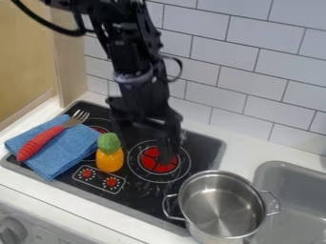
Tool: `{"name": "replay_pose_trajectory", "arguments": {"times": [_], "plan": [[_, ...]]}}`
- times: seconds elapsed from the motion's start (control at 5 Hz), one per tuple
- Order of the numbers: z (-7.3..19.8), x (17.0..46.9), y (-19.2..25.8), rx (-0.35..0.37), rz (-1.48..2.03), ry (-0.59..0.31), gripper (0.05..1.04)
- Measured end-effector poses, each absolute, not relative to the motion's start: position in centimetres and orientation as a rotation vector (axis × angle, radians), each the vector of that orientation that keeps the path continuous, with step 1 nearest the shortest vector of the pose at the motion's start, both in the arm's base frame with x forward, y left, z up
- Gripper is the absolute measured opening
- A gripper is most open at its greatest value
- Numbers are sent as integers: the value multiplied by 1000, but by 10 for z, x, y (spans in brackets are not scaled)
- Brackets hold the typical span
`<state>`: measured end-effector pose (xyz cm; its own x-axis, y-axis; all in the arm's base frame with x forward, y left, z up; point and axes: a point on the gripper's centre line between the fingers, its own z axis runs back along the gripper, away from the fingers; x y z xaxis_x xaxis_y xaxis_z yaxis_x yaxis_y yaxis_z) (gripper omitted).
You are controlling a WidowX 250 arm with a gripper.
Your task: Grab the carrot and put it in the pot
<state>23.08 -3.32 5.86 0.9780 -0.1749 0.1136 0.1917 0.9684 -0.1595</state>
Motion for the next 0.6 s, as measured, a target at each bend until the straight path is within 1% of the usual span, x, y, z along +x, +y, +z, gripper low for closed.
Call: {"name": "replay_pose_trajectory", "arguments": {"times": [0.2, 0.6], "plan": [[68, 235, -19, -165, -118, -136, 999], [74, 248, -1, -107, -65, -187, 999]]}}
